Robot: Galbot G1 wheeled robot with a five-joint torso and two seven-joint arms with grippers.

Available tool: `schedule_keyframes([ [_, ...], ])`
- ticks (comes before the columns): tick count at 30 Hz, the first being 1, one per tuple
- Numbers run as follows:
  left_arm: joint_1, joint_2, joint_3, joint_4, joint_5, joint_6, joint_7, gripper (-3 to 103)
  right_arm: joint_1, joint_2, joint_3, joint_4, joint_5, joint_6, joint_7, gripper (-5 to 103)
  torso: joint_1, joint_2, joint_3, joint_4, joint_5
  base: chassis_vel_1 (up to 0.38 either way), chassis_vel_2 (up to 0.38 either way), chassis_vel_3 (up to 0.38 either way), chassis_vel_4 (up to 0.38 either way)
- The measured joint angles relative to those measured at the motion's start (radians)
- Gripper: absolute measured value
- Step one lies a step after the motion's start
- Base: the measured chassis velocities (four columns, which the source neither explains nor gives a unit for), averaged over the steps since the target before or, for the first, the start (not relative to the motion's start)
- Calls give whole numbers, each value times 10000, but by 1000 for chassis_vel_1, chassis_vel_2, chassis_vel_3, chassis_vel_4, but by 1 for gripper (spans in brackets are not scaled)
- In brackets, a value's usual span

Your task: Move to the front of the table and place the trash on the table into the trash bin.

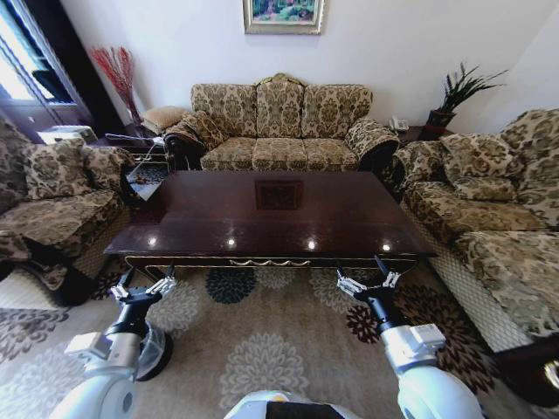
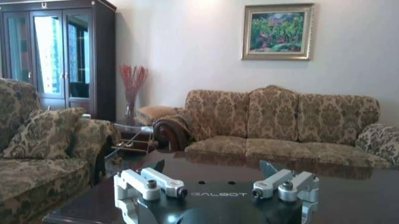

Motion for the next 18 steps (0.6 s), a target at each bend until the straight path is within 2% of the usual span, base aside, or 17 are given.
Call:
schedule_keyframes([
  [4,-25,0,17,-165,-17,25,0,100,51,9,-36,-37,90,2,19,100,1,0,0,-5,-10,-7,-9,18,3],
  [5,-22,7,16,-203,-28,51,0,100,69,20,-57,-40,122,2,55,100,2,0,0,-4,-25,0,0,0,0],
  [7,7,19,-2,-267,-38,87,0,100,84,61,-93,-53,136,2,94,100,3,0,1,1,-8,45,60,-25,-29],
  [18,58,-14,21,-355,34,90,33,100,97,194,-83,-74,-249,172,-246,100,2,0,0,-2,-6,9,10,-5,-2],
])
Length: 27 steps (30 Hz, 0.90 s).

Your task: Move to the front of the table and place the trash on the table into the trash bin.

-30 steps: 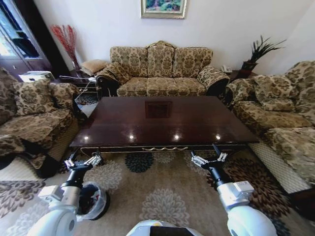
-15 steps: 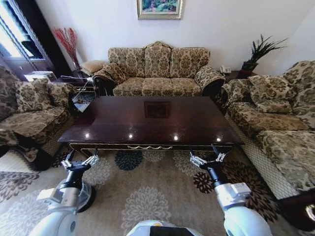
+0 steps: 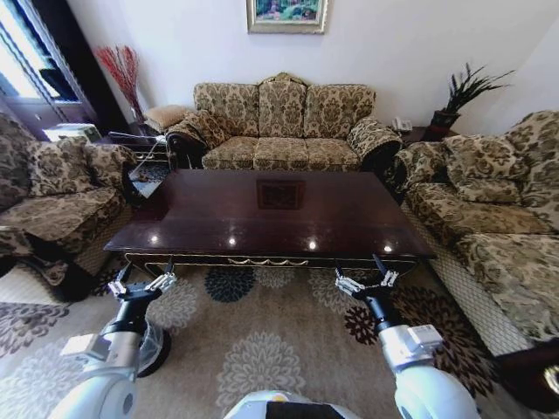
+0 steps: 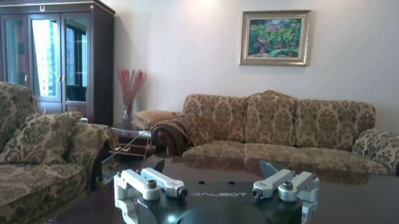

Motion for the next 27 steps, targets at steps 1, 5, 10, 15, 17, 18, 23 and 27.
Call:
schedule_keyframes([
  [1,-7,-2,10,0,27,0,6,100,1,19,3,0,-30,9,-24,100,0,0,0,1,-3,0,0,0,0],
  [5,-38,-25,53,-4,114,0,16,100,6,58,-40,-7,-75,66,-86,100,1,0,0,1,-1,0,0,0,0],
  [10,-53,-76,99,-16,180,16,29,100,14,86,-128,-42,-133,130,-188,100,0,0,0,0,0,0,0,0,0],
  [15,-50,-104,98,-14,191,5,38,100,53,95,-207,-79,-181,172,-213,100,0,0,0,1,1,23,18,-22,-25],
  [17,-74,-115,99,7,131,-72,43,100,78,111,-235,-105,-191,176,-213,100,0,0,0,1,2,74,89,-71,-74],
  [18,-94,-124,97,21,116,-95,47,100,89,118,-246,-126,-195,197,-213,100,0,0,0,0,1,106,113,-87,-129],
  [23,-88,-167,77,16,98,-95,81,100,161,123,-284,-195,-178,350,-219,100,0,0,0,-1,-3,129,133,-138,-145],
  [27,-49,-204,71,13,97,-101,81,100,250,122,-221,-242,18,433,-177,100,0,0,0,4,-6,136,134,-121,-95],
])
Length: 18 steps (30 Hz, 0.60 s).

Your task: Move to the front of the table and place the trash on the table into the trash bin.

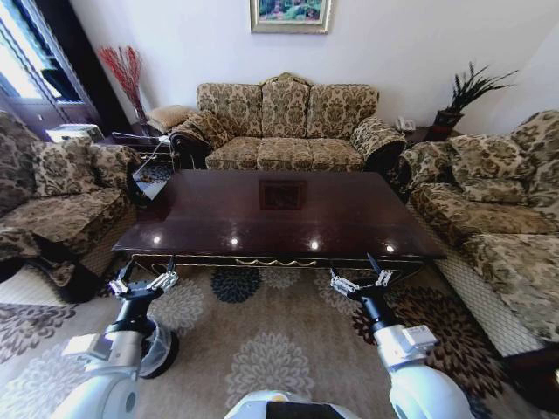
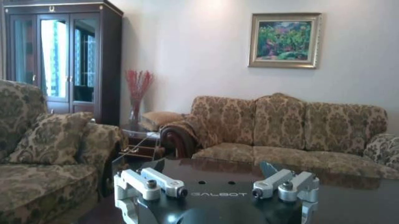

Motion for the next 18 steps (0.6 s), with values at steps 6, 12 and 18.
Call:
schedule_keyframes([
  [6,180,199,-32,140,-514,-22,241,100,56,-24,1561,-65,1482,-354,66,100,0,0,0,-5,11,20,7,-9,-9],
  [12,170,304,74,173,-887,188,267,100,-205,47,2856,-286,2151,-537,-312,100,0,0,0,-5,9,0,0,0,0],
  [18,80,550,259,182,-1122,483,318,100,-770,604,3046,-260,1895,-506,-463,100,0,0,0,-6,7,0,0,0,0],
])
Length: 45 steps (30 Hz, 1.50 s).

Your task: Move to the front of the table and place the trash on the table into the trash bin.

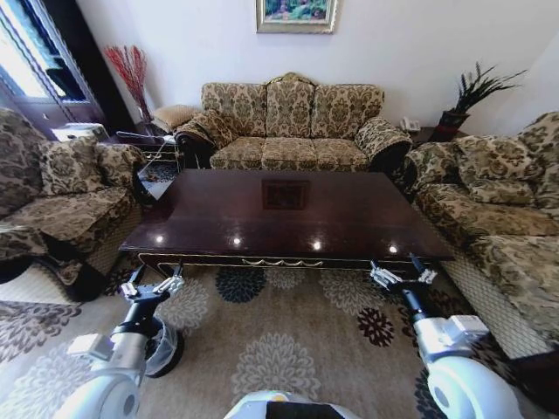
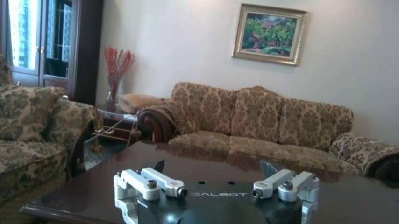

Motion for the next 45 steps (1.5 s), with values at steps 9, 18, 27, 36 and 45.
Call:
schedule_keyframes([
  [9,8,341,-8,151,12,134,-120,100,-257,473,-292,116,-802,141,-106,100,0,0,0,2,-2,0,0,0,0],
  [18,7,343,-16,154,26,140,-136,100,-250,468,-308,121,-811,144,-88,100,0,0,0,2,-1,0,0,0,0],
  [27,9,338,-23,155,34,140,-142,100,-244,460,-314,126,-811,144,-83,100,0,0,0,2,-1,0,0,0,0],
  [36,9,335,-24,154,42,140,-143,100,-240,455,-318,129,-810,145,-75,100,0,0,0,2,-1,0,0,0,0],
  [45,9,334,-24,154,44,137,-144,100,-239,450,-319,129,-807,144,-67,100,0,0,0,2,-1,0,0,0,0],
])
